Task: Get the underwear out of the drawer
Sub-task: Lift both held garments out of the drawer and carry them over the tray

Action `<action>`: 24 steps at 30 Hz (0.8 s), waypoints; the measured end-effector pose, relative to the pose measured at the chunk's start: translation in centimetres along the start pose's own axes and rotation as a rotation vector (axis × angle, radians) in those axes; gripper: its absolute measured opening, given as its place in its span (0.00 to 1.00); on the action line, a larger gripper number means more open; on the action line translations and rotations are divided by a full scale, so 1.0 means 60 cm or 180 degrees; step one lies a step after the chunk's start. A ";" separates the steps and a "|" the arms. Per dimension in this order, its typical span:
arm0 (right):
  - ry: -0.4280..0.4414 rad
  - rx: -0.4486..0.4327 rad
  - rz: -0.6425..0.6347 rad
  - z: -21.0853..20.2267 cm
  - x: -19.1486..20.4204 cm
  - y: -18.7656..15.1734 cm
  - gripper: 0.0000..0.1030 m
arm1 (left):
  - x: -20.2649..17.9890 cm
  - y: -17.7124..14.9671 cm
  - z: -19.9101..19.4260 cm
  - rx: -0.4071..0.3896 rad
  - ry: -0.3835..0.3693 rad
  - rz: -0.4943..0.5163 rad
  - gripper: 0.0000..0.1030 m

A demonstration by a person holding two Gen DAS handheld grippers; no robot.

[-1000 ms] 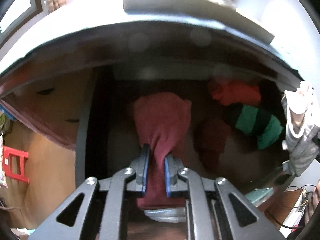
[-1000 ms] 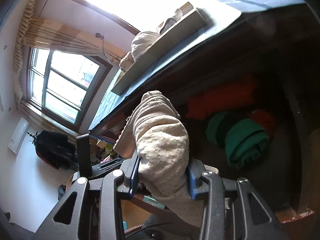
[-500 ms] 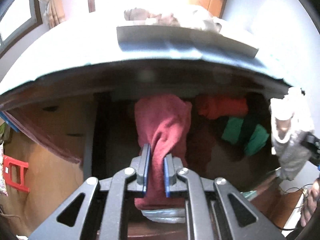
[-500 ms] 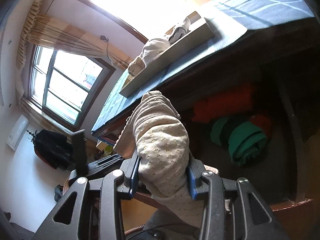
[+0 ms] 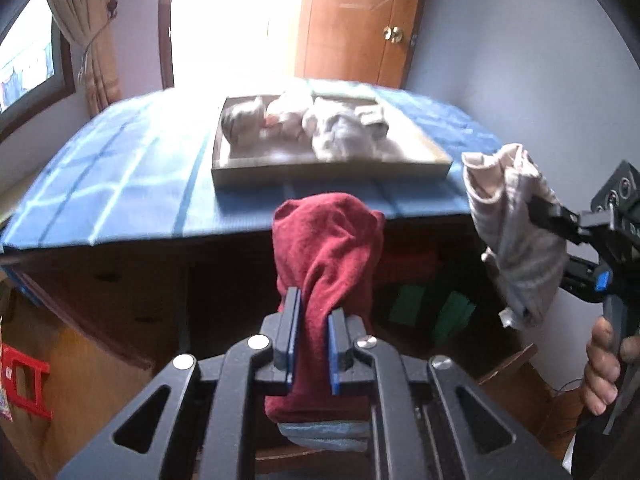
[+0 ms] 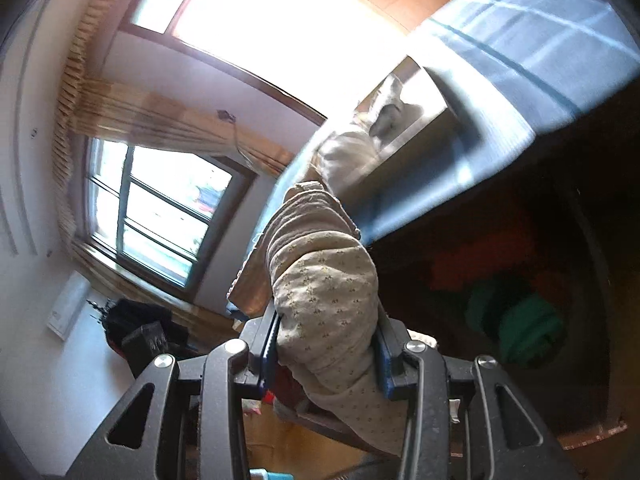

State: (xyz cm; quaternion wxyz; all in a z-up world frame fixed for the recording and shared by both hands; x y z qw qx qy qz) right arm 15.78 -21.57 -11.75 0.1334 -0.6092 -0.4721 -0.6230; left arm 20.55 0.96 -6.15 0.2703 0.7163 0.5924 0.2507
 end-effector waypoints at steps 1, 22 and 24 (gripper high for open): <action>0.0032 -0.0042 -0.0018 0.001 0.011 0.009 0.41 | -0.001 0.010 -0.010 -0.0054 0.0008 0.0000 0.09; 0.0060 -0.0716 -0.0205 0.039 0.101 0.204 0.41 | -0.017 0.236 -0.030 -0.0734 0.0163 -0.0016 0.09; -0.0024 -0.0797 -0.0241 0.043 0.102 0.236 0.41 | -0.030 0.261 -0.015 -0.0732 0.0136 -0.0034 0.09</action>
Point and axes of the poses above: each gripper's, at about its wrist camera, not at the fingertips, and z roughly the way its jaws point, x to its left, y to its top, the point moved 6 cm from there along z, roughly the way its jaws point, and after that the axes turned 13 degrees about y, right-handed, at the moved point
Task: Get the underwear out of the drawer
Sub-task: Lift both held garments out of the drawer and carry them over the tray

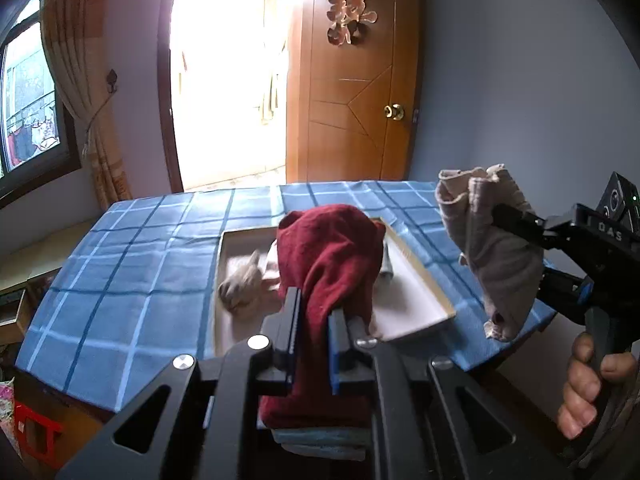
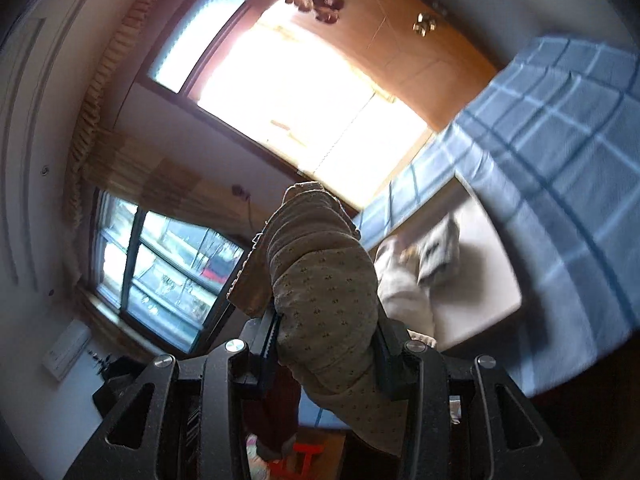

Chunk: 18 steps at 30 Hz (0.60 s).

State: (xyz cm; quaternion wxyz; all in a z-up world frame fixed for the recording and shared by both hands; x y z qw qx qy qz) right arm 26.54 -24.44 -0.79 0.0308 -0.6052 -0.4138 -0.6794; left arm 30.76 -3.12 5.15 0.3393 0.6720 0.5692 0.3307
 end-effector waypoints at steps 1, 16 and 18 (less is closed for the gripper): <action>-0.0054 -0.0037 -0.0025 0.007 -0.003 0.015 0.41 | -0.005 0.006 0.008 0.0005 -0.0011 -0.0003 0.09; -0.0578 -0.0137 0.0267 0.103 -0.132 0.117 0.41 | -0.110 0.076 0.172 0.0322 -0.0015 -0.0079 0.09; -0.0659 -0.0108 0.0292 0.116 -0.153 0.125 0.41 | -0.114 0.077 0.200 0.0411 0.0021 -0.0132 0.09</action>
Point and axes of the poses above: each gripper's, at about its wrist camera, not at the fingertips, and z roughly the way its jaws point, x to its left, y to its top, the point moved 6 cm from there along z, roughly the way its jaws point, and after that the axes turned 13 degrees about y, right-handed, at the moved point
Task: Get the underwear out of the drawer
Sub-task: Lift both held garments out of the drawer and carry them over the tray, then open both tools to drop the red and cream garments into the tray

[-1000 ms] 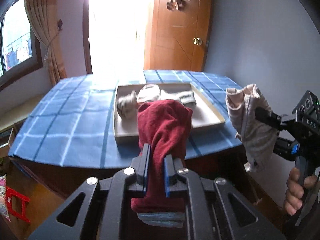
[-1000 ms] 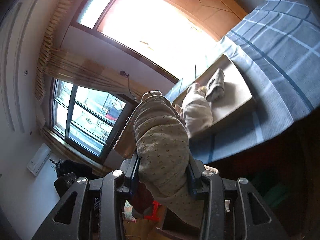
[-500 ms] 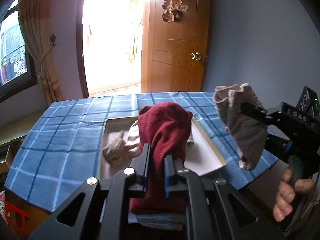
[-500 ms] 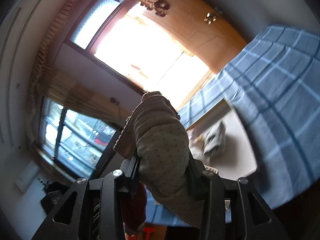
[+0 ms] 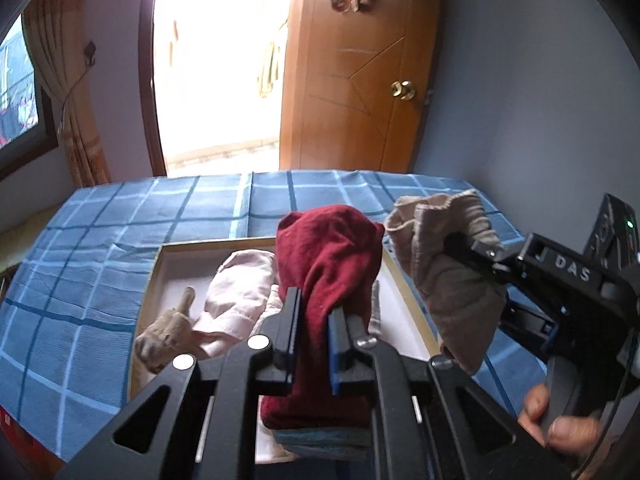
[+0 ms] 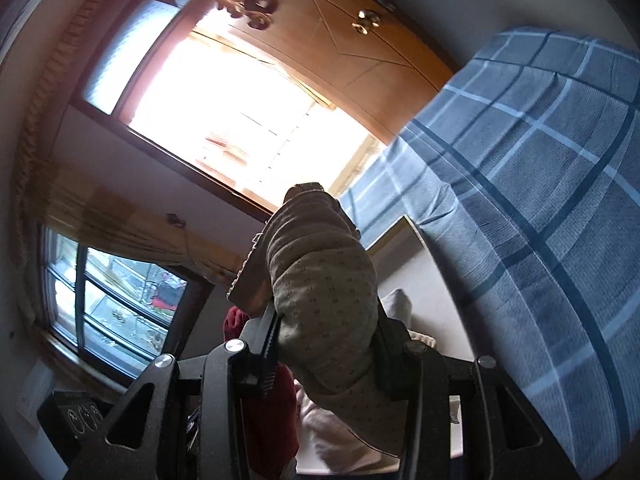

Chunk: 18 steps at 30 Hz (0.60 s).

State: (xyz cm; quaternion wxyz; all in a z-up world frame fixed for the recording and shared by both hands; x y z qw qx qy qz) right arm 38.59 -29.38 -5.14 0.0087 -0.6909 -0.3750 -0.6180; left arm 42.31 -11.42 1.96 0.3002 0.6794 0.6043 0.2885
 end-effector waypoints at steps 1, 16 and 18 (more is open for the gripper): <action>-0.0031 -0.0001 0.0004 0.004 -0.004 0.002 0.41 | -0.001 0.001 0.008 0.0025 0.0017 -0.0015 0.09; -0.0433 0.0233 0.0200 0.107 -0.087 0.016 0.41 | -0.027 0.011 0.133 0.0309 0.0269 0.0012 0.09; -0.0468 0.0272 0.0214 0.117 -0.095 0.013 0.41 | -0.031 0.008 0.142 0.0338 0.0281 0.0045 0.10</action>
Point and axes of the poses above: each gripper's, at about its wrist camera, not at the fingertips, and z roughly the way its jaws point, x to its left, y to its top, the point moved 6 cm from there along z, roughly the way its jaws point, and after that the axes turned 13 degrees about y, right-handed, at the moved point
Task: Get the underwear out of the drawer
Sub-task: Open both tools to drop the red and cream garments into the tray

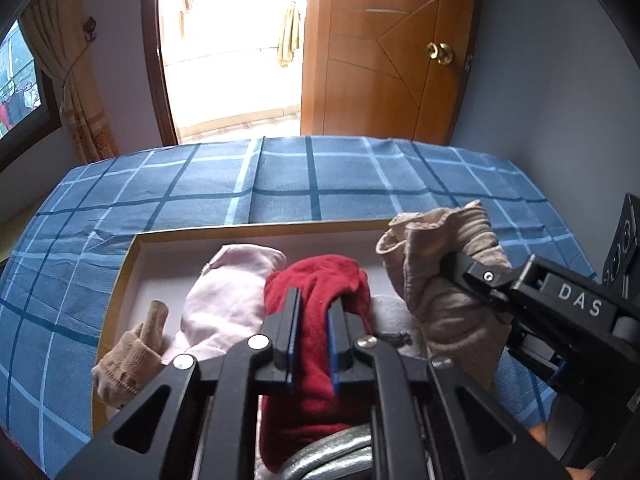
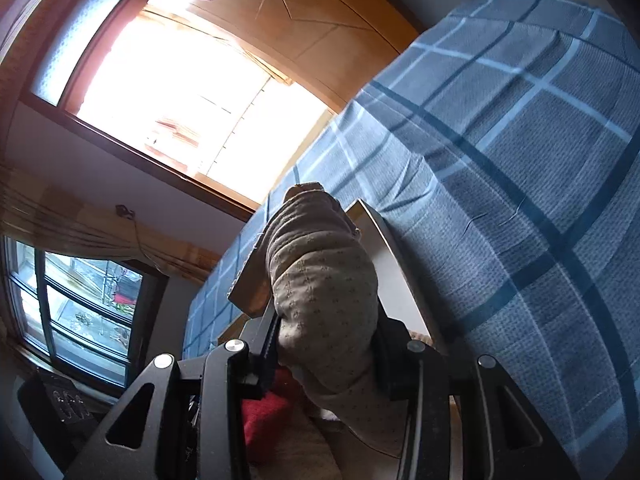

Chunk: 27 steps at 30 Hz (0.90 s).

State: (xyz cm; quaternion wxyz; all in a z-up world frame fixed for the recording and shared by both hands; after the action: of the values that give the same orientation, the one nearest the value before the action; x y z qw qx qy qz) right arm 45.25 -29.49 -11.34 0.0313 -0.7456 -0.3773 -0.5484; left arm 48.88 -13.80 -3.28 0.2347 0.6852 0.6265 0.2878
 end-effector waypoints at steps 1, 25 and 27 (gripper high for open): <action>-0.0029 0.0013 0.0006 0.005 -0.004 0.000 0.41 | -0.004 -0.002 0.006 0.0023 -0.0006 0.0016 0.10; -0.0174 0.0065 -0.0589 0.022 0.018 -0.003 0.69 | -0.011 -0.012 -0.056 -0.0569 0.0289 0.0215 1.00; -0.0098 -0.0087 -0.0737 -0.009 0.040 -0.004 0.74 | -0.001 -0.013 -0.067 -0.0576 0.0293 0.0166 1.00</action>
State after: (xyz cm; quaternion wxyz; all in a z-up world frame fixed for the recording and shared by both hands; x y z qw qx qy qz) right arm 44.97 -28.28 -9.18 -0.0483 -0.7058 -0.4538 -0.5419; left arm 45.55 -13.91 -0.88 0.2589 0.6634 0.5900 0.3804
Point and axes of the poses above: each gripper's, at about its wrist camera, not at the fingertips, and z roughly the way its jaws point, x to its left, y to its top, the point moved 6 cm from there along z, roughly the way its jaws point, and after that the axes turned 13 degrees about y, right-handed, at the moved point
